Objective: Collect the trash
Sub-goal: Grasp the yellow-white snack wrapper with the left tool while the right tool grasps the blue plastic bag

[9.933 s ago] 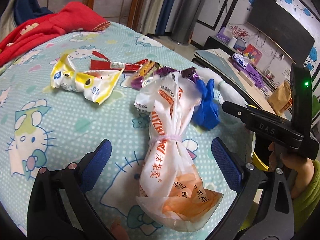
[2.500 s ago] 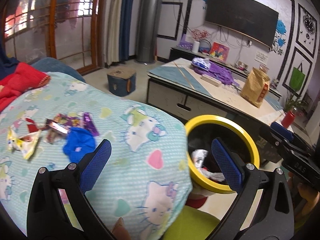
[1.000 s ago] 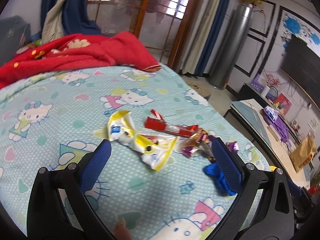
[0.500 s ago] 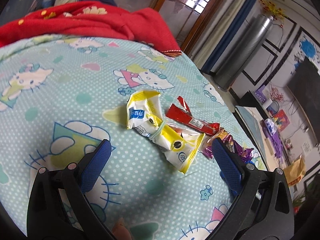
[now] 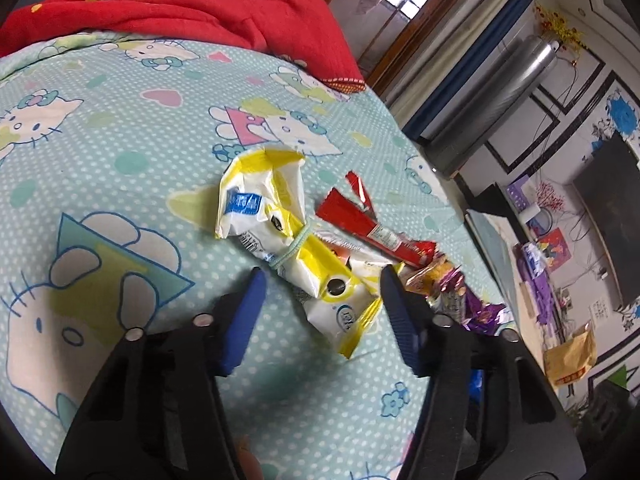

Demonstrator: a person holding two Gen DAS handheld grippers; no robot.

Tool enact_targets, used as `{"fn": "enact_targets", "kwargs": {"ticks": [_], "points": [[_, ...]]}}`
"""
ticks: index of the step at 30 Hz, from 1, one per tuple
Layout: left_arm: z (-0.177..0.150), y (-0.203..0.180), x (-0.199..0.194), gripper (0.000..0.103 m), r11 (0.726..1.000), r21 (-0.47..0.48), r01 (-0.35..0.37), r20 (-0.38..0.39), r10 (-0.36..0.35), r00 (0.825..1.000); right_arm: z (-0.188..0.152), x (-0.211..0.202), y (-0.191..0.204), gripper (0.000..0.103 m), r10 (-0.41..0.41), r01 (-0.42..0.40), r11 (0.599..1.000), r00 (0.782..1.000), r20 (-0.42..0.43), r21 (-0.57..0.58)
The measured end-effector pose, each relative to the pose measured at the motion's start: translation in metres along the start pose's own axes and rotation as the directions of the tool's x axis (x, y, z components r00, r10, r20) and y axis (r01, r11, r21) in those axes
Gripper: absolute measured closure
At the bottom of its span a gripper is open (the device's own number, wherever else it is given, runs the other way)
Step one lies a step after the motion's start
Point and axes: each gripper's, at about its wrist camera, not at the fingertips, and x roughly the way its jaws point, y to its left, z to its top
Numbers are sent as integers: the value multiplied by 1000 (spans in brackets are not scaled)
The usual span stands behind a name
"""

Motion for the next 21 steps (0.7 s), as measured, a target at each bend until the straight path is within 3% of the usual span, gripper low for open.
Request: {"fn": "enact_targets", "kwargs": {"ticks": [13,21], "points": [[-5,17,-5,85,997,-41,72,-23,-73,997,-21,-16,6,83,6,-5,1000,1000,13,-29],[-9,13,-21,88,990,-18,142,-13,-142,990,-22,-22,11,87,14,-13,999,1000,14,-46]]}}
